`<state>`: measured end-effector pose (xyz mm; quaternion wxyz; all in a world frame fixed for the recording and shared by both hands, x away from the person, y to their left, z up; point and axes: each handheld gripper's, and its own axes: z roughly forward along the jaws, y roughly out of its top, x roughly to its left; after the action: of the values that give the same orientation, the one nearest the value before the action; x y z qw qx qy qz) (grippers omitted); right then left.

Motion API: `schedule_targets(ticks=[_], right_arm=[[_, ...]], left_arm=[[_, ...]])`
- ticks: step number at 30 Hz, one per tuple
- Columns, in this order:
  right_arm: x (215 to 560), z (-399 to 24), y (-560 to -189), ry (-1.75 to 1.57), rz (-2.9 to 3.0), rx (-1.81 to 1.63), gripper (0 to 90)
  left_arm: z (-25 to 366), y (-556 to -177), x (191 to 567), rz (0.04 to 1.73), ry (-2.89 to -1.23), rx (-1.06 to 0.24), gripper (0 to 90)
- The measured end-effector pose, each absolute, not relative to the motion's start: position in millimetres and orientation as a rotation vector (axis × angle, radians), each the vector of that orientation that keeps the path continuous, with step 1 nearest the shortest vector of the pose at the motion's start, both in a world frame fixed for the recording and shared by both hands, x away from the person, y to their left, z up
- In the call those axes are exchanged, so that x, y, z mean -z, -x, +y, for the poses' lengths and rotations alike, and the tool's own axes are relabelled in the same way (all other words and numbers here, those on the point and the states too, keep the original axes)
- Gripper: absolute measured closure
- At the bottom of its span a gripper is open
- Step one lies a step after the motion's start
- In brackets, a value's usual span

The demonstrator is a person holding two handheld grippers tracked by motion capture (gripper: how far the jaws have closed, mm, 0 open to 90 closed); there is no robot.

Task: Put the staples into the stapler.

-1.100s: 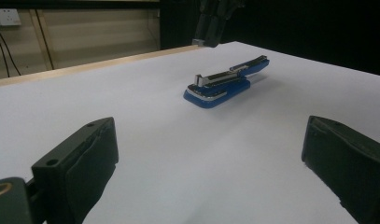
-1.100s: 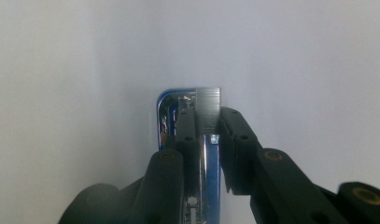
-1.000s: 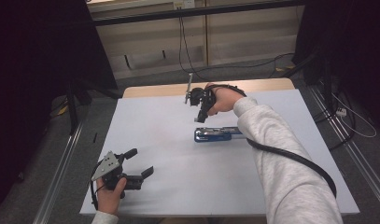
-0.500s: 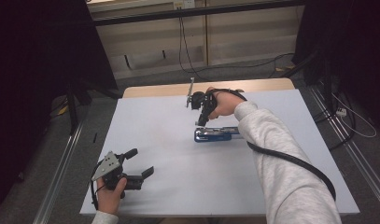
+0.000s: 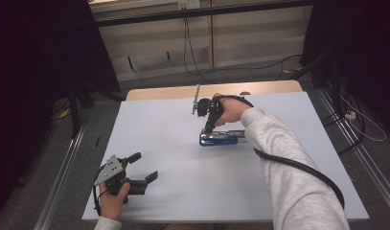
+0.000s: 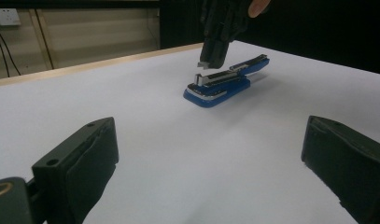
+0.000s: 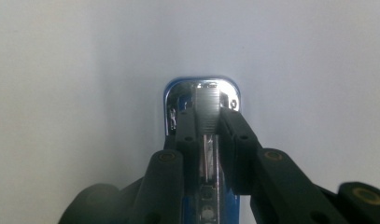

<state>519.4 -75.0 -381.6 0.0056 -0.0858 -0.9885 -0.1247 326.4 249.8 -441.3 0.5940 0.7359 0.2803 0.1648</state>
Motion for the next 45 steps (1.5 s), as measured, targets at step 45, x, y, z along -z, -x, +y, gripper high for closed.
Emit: schedule_targets(ticks=[45], right_arm=[[382.3,-101.3,-512.6,0.409,-3.090,0.568,52.2]], left_arm=[[245.0,-330.9,440.5,0.650,-1.720,-0.357,3.8]])
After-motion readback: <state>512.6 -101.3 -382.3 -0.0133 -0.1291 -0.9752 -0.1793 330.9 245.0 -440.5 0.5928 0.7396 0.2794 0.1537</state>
